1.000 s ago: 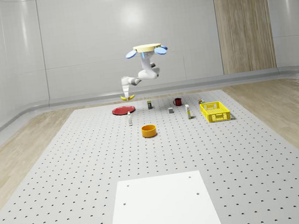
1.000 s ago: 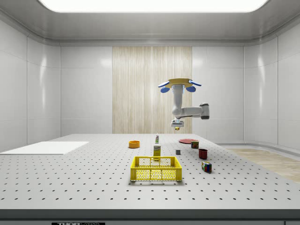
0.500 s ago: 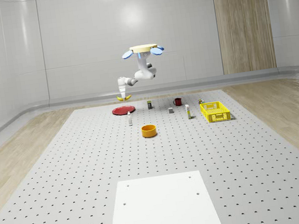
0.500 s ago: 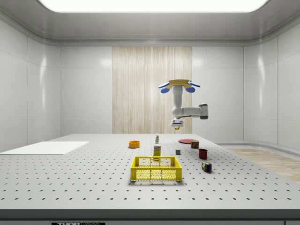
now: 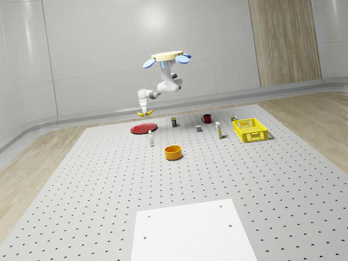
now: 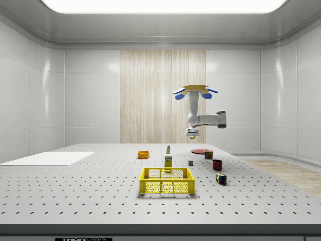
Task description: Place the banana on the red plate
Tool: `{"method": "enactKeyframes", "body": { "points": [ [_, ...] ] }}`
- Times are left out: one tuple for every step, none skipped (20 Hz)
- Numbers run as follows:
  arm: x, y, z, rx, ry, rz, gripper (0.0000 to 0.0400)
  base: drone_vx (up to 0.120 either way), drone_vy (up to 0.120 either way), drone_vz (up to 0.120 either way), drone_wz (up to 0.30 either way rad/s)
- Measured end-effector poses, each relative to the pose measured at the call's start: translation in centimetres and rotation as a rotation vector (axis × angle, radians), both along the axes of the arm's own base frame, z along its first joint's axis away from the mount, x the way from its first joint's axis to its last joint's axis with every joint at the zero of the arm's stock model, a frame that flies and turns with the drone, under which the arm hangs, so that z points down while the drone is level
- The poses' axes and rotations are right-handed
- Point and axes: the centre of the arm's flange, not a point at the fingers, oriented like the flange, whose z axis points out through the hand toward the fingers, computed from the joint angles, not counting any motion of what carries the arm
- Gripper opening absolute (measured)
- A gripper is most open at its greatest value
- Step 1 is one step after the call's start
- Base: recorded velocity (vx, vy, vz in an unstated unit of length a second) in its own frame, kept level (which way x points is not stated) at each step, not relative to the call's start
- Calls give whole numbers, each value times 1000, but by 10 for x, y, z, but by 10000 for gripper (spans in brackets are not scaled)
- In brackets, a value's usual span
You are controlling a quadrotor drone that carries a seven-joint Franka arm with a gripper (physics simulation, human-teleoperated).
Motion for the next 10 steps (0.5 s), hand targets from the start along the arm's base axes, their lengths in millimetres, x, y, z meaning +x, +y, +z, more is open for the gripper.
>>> {"method": "enactKeyframes", "body": {
  "points": [
    [0, 0, 0, 0, 0, 0, 200, 0, -120, 0, 0],
    [0, 0, 0, 0, 0, 0, 200, 0, -120, -120, 0],
    [0, 0, 0, 0, 0, -1, 200, 0, -120, -120, 0],
    [0, 0, 0, 0, 0, -1, 200, 0, -120, -120, 0],
    [0, 0, 0, 0, 0, -1, 200, 0, -120, -120, 0],
    [0, 0, 0, 0, 0, -1, 200, 0, -120, -120, 0],
    [0, 0, 0, 0, 0, -1, 200, 0, -120, -120, 0],
    [0, 0, 0, 0, 0, -1, 200, 40, -120, -120, 0],
    [0, 0, 0, 0, 0, -1, 200, 120, -120, -120, 0],
    [0, 0, 0, 0, 0, -1, 200, 120, -120, -120, 0]
  ]
}}
